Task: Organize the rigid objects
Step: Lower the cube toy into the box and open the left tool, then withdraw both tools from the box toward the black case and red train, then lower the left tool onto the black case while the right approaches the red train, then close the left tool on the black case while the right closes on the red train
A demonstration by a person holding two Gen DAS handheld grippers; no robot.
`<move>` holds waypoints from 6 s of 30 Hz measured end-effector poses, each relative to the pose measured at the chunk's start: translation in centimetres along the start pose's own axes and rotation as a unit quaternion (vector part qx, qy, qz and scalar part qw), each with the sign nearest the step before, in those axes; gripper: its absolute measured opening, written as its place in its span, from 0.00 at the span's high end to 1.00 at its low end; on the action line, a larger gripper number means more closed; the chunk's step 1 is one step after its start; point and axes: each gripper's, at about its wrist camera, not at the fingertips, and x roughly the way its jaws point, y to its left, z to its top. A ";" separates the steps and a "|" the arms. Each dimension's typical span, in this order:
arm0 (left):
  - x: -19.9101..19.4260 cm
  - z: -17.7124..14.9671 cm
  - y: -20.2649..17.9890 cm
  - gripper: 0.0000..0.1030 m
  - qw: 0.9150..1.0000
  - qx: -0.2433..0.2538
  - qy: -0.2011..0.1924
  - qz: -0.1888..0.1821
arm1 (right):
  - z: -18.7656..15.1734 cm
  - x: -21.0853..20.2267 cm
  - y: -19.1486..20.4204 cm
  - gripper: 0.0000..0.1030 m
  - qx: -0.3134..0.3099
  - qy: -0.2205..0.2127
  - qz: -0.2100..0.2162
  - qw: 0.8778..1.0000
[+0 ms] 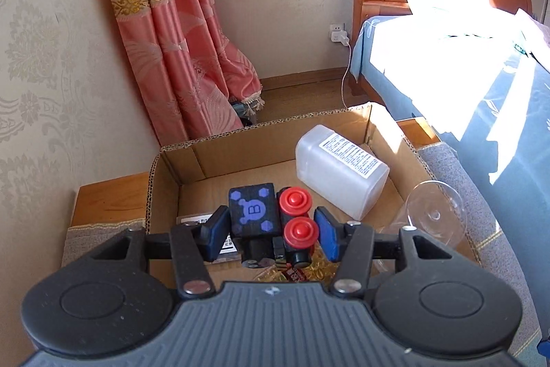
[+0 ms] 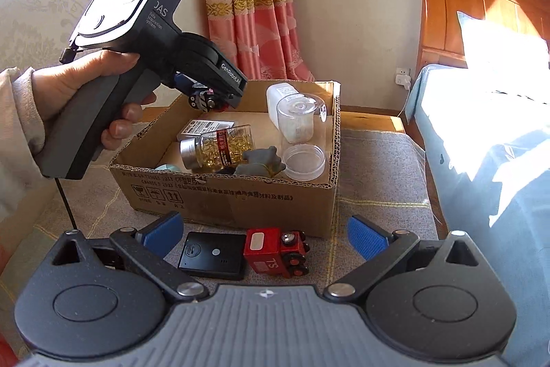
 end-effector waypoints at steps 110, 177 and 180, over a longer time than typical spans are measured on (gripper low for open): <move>-8.9 -18.6 0.3 0.02 0.999 -0.040 0.028 0.004 | -6.7 4.8 0.4 0.00 -0.035 0.099 -0.061 0.993; -4.6 -18.9 0.3 0.32 0.997 -0.073 0.028 0.003 | -6.9 4.3 1.3 0.30 -0.069 0.052 -0.012 0.996; -4.6 -18.9 0.3 0.32 0.997 -0.071 0.026 0.003 | -6.8 4.2 0.9 0.38 -0.065 0.051 -0.017 0.996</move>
